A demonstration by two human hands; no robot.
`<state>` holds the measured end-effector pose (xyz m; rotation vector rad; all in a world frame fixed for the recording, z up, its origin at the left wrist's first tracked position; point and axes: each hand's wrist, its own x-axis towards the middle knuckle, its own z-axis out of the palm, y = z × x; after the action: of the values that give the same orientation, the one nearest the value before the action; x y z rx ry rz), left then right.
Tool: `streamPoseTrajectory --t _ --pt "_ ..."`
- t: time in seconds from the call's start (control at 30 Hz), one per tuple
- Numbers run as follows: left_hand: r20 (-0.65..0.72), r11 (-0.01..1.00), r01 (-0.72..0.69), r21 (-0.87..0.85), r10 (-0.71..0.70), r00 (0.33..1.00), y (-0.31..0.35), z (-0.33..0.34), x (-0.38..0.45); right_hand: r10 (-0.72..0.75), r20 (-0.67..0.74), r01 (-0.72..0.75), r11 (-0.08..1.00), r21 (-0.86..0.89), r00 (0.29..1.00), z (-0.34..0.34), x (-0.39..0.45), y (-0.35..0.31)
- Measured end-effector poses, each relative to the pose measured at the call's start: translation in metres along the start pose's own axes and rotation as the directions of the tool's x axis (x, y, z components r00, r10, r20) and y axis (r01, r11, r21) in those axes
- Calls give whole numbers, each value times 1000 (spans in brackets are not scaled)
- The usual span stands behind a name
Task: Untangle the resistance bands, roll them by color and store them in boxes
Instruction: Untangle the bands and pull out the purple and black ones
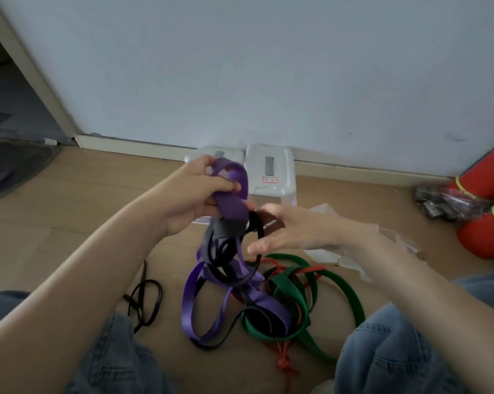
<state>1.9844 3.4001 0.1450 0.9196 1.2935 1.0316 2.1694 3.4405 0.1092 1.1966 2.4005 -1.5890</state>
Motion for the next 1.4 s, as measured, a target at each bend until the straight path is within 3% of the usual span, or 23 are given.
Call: streamPoseTrajectory --t 0.13,0.23,0.3,0.4,0.53,0.57,0.67,0.73,0.8,0.9,1.0,1.07,1.17,1.23,1.33,1.4 --pt "-28 989 3 -145 -7 1000 2 -3 2 23 -86 9 937 349 996 8 5 -2" --pt "-100 956 -4 -292 -26 995 0 -12 7 112 -237 49 812 582 965 -6 3 -3" --pt "-72 958 23 -286 -46 996 -4 -9 7 129 -283 104 724 681 950 -14 2 -3" --pt "-45 1000 24 15 -23 999 -15 2 8 110 -321 163 684 711 941 -19 0 -8" --pt "-147 921 8 389 53 988 -21 -4 13 136 -398 204 685 699 907 -27 -6 -11" --pt "-110 889 -9 457 66 992 -21 -6 13 132 -403 213 680 701 905 -28 -7 -11" --pt "166 816 -78 573 -22 986 -28 5 7 22 -360 275 602 749 933 -27 -8 -17" --pt "178 729 -204 653 114 977 -41 18 10 -78 -331 315 564 764 940 -27 -7 -22" --pt "104 688 -277 670 283 954 -42 22 11 -102 -354 348 557 754 930 -31 -8 -25" --pt "9 921 -199 334 208 978 -31 16 9 -43 -431 371 590 718 902 -41 -8 -18" --pt "-8 988 -145 -48 144 989 -15 10 4 20 -380 171 869 464 925 -39 -4 -5" --pt "-2 979 -129 -161 131 991 -7 10 0 14 -259 30 986 164 966 -27 -1 -1" --pt "33 981 -150 -123 155 987 2 13 -4 -26 -65 10 972 -233 998 5 9 10" --pt "31 983 -165 -79 168 985 5 12 -6 -47 -117 9 951 -309 992 25 16 20" --pt "-17 999 -47 14 47 999 4 1 -8 -100 -354 31 980 -196 930 22 24 16" --pt "-59 996 50 68 -46 997 1 -3 -10 -57 -400 59 998 -8 915 5 22 11"
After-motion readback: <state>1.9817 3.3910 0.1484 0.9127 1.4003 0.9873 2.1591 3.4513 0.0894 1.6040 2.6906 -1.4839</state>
